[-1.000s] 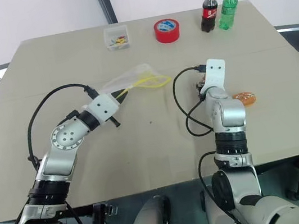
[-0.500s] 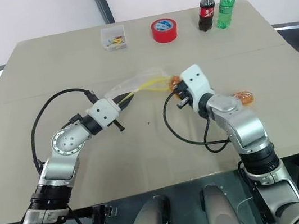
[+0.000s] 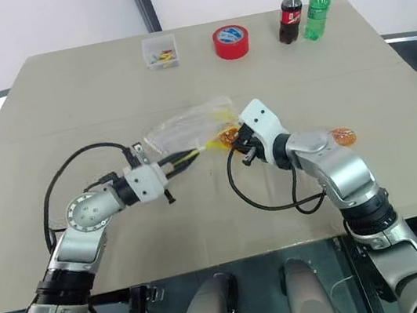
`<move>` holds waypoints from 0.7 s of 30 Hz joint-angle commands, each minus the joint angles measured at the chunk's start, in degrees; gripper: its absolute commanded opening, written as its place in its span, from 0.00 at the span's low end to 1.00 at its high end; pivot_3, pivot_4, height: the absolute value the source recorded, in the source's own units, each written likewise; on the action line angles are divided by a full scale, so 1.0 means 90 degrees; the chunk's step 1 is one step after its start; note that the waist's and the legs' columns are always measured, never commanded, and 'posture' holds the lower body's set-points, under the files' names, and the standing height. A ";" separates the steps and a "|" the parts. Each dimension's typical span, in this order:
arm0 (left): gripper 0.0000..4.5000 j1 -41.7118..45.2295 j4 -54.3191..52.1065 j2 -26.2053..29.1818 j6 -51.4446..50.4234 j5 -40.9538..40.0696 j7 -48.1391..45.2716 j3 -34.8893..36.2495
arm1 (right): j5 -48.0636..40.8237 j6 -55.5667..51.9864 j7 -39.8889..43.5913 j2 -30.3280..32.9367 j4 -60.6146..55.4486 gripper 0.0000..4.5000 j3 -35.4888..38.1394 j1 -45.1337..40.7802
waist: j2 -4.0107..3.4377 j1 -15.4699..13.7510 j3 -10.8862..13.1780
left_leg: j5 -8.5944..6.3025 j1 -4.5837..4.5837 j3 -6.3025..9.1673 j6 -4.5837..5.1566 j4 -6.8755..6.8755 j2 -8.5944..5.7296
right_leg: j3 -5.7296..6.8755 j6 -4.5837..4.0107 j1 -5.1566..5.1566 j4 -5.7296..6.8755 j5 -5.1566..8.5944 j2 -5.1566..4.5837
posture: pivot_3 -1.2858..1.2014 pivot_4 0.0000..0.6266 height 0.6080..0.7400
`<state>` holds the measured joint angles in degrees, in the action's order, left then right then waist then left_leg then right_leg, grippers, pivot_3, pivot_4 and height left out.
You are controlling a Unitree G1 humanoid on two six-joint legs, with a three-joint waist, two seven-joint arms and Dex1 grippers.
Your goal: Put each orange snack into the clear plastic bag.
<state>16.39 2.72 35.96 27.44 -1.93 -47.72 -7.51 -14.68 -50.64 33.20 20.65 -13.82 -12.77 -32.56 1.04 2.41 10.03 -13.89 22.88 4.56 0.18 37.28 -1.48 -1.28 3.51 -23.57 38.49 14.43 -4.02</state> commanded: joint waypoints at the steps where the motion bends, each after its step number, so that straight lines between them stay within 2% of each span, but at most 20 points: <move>1: 0.00 -0.0094 -0.0171 0.0263 0.0463 -0.0256 -0.0454 -0.0053 | -0.0517 0.0085 0.0190 -0.0362 0.0496 0.12 0.0478 -0.0179 | 0.0000 -0.0003 0.0001 | 0.0000 0.0000 0.0001 0.0000 0.0000 0.0003 | 0.0001 0.0000 0.0000 0.0000 0.0000 0.0003 | 0.52 0.24 0.97; 7: 0.00 -0.0021 -0.0039 0.0301 0.0457 -0.0405 -0.0651 -0.0007 | -0.1556 -0.0548 0.0122 -0.1194 0.0983 0.12 0.1361 -0.0300 | -0.0004 -0.0013 0.0003 | 0.0000 0.0001 0.0004 0.0000 -0.0001 0.0006 | 0.0001 0.0000 0.0000 0.0002 0.0000 0.0001 | 0.52 0.24 0.97; 11: 0.00 0.0004 -0.0026 0.0303 0.0450 -0.0409 -0.0670 0.0013 | -0.1982 -0.0839 0.0098 -0.1477 0.0950 0.12 0.1527 -0.0303 | -0.0004 -0.0010 0.0003 | 0.0000 0.0001 0.0005 0.0000 -0.0002 0.0006 | 0.0002 0.0000 0.0000 0.0002 0.0000 0.0001 | 0.52 0.24 0.97; 14: 0.00 0.0044 -0.0010 0.0216 0.0501 -0.0325 -0.0574 -0.0009 | -0.2394 -0.1186 -0.0062 -0.1954 0.0910 0.12 0.1568 -0.0211 | -0.0005 -0.0008 0.0004 | 0.0000 0.0000 0.0005 0.0000 -0.0002 0.0004 | 0.0002 0.0000 0.0000 0.0003 0.0000 0.0002 | 0.52 0.24 0.97; 19: 0.00 0.0066 -0.0002 0.0083 0.0385 -0.0351 -0.0464 0.0009 | -0.2180 -0.0936 -0.0641 -0.2468 0.1225 0.12 0.1565 -0.0188 | -0.0006 0.0000 0.0004 | 0.0000 -0.0003 0.0005 0.0000 -0.0002 0.0005 | 0.0002 0.0000 -0.0002 0.0009 0.0000 0.0007 | 0.52 0.24 0.97; 20: 0.00 0.0061 -0.0005 0.0059 0.0288 -0.0395 -0.0440 0.0032 | -0.2137 -0.0847 -0.0796 -0.2536 0.1283 0.26 0.1656 -0.0191 | -0.0006 -0.0002 0.0004 | 0.0000 -0.0003 0.0005 0.0000 -0.0002 0.0005 | 0.0002 0.0000 -0.0002 0.0009 0.0000 0.0007 | 0.52 0.24 0.97; 21: 0.00 0.0067 0.0005 0.0039 0.0215 -0.0435 -0.0416 0.0060 | -0.2134 -0.0781 -0.0942 -0.2593 0.1320 0.33 0.1770 -0.0197 | -0.0006 -0.0015 0.0004 | 0.0000 -0.0003 0.0005 0.0000 -0.0001 0.0003 | 0.0002 0.0000 -0.0001 0.0009 0.0000 0.0005 | 0.52 0.24 0.97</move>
<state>16.58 3.05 36.49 30.05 -4.69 -52.33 -8.36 -33.41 -59.32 26.17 -2.31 -1.05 1.48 -33.68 0.98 2.28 10.06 -13.89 22.86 4.60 0.18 37.28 -1.48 -1.27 3.51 -23.58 38.56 14.43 -3.99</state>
